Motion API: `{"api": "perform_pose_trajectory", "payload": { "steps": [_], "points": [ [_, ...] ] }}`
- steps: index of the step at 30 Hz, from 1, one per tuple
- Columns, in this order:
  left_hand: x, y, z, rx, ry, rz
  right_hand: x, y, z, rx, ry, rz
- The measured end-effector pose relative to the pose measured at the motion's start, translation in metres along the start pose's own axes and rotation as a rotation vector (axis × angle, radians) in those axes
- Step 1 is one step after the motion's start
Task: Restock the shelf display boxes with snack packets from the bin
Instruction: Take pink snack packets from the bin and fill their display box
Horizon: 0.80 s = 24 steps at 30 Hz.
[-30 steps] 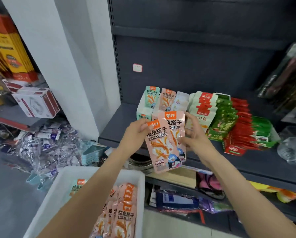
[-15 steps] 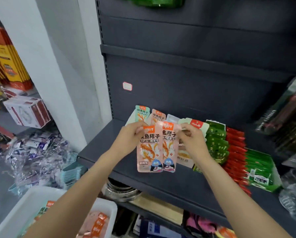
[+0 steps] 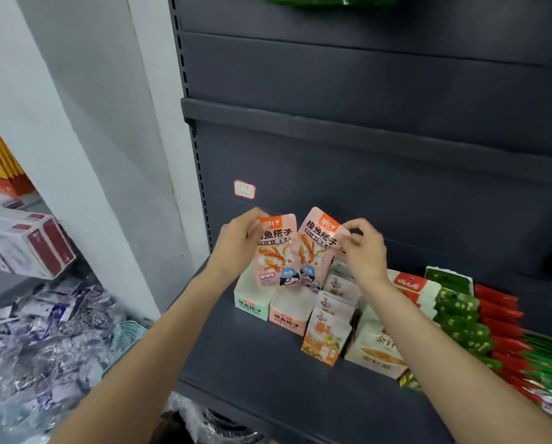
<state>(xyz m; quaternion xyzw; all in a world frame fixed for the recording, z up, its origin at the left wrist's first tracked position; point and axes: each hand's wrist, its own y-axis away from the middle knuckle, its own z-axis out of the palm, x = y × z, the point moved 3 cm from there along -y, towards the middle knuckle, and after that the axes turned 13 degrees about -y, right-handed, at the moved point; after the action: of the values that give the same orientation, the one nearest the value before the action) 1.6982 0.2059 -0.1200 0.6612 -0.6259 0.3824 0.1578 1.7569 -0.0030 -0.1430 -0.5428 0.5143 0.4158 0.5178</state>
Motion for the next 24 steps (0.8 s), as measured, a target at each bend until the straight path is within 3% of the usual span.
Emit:
{"api": "perform_pose_trajectory", "payload": {
  "steps": [24],
  "points": [
    [-0.026,-0.038,0.053,-0.059,-0.009,-0.045,0.04,-0.03,0.01,-0.106,0.356,-0.031]
  ]
}}
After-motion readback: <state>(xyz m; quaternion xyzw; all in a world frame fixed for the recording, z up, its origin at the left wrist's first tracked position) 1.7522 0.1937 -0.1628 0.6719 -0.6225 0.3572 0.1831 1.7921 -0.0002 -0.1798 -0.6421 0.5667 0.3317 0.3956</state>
